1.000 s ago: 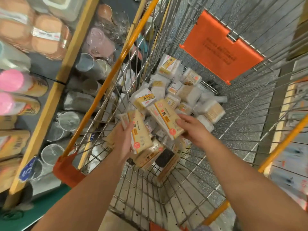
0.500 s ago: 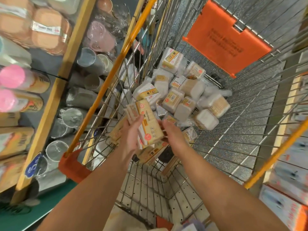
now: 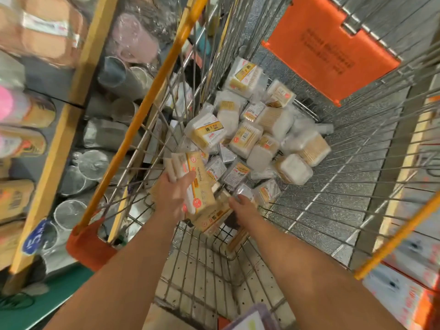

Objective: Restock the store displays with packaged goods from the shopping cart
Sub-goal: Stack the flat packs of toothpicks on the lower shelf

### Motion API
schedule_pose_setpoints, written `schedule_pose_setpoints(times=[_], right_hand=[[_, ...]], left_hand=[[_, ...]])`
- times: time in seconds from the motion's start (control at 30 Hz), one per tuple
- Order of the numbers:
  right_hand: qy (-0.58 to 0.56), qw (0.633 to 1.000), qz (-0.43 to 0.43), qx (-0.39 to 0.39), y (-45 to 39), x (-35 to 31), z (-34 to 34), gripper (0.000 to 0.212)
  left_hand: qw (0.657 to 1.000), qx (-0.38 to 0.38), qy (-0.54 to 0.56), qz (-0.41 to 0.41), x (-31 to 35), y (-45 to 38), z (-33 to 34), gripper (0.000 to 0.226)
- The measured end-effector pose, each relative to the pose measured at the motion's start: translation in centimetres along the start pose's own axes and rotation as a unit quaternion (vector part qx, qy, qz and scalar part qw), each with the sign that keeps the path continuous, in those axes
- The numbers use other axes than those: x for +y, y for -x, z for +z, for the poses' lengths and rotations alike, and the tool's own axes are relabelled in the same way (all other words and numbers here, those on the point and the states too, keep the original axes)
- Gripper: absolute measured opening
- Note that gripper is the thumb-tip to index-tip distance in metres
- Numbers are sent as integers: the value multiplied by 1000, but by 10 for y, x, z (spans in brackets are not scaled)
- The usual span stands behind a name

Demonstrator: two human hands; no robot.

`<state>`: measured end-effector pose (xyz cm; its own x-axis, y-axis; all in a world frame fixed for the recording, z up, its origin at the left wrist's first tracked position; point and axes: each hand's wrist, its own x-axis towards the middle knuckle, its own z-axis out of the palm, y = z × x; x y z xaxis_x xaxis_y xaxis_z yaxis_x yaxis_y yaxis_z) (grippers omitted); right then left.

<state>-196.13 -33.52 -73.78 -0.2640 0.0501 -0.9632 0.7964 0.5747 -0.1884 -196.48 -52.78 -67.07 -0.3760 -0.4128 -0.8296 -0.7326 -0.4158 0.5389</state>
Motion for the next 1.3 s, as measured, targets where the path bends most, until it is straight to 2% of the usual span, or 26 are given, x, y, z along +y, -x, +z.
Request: schedule_pose_setpoints(times=[0.13, 0.2, 0.3, 0.37, 0.47, 0.53, 0.6, 0.63, 0.73, 0.9, 0.93, 0.97, 1.0, 1.07, 1.17, 1.3], right_hand=[[155, 987, -41, -18, -13, -5, 9, 65], [184, 982, -33, -35, -14, -13, 8, 66], [195, 979, 0, -65, -22, -14, 12, 73], [163, 983, 4, -81, -28, -12, 17, 77], [115, 991, 10, -71, -17, -20, 16, 73], [110, 992, 16, -55, -18, -20, 13, 71], [159, 987, 11, -12, -16, -19, 8, 68], [189, 982, -1, 11, -14, -19, 6, 60], [176, 984, -20, 6, -6, -11, -1, 33], [173, 984, -30, -27, 9, -6, -11, 41], [178, 983, -37, -18, 14, -6, -15, 35], [176, 984, -38, -12, 19, -4, -19, 21], [172, 984, -50, 0, 27, -4, -25, 17], [143, 988, -55, 13, 41, -5, -33, 32], [55, 995, -67, 52, 69, -15, -46, 28], [-53, 987, -113, 102, 109, -35, -63, 26]], left_hand=[[998, 24, -50, 2, -7, -6, -2, 34], [998, 26, -59, -5, -8, -6, -2, 37], [995, 32, -94, 7, -13, -10, -4, 37], [991, 32, -127, 16, -12, -8, -5, 38], [991, 32, -128, 2, -12, -8, -4, 43], [993, 36, -112, -18, -7, -6, -2, 57], [995, 30, -94, -34, -3, -3, 1, 86], [995, 24, -84, -40, -2, -2, 2, 86], [997, 7, -54, -49, -5, -3, 2, 46], [999, -36, -37, -17, -2, 3, 1, 35], [998, -57, -35, -4, -1, 6, 0, 29], [996, -73, -45, 8, 1, 11, -1, 28], [995, -88, -51, 19, 1, 15, -2, 33], [992, -97, -71, 23, 4, 24, -2, 38], [993, -75, -74, 49, 14, 44, -5, 29], [995, -67, -29, 67, 25, 75, -9, 51]])
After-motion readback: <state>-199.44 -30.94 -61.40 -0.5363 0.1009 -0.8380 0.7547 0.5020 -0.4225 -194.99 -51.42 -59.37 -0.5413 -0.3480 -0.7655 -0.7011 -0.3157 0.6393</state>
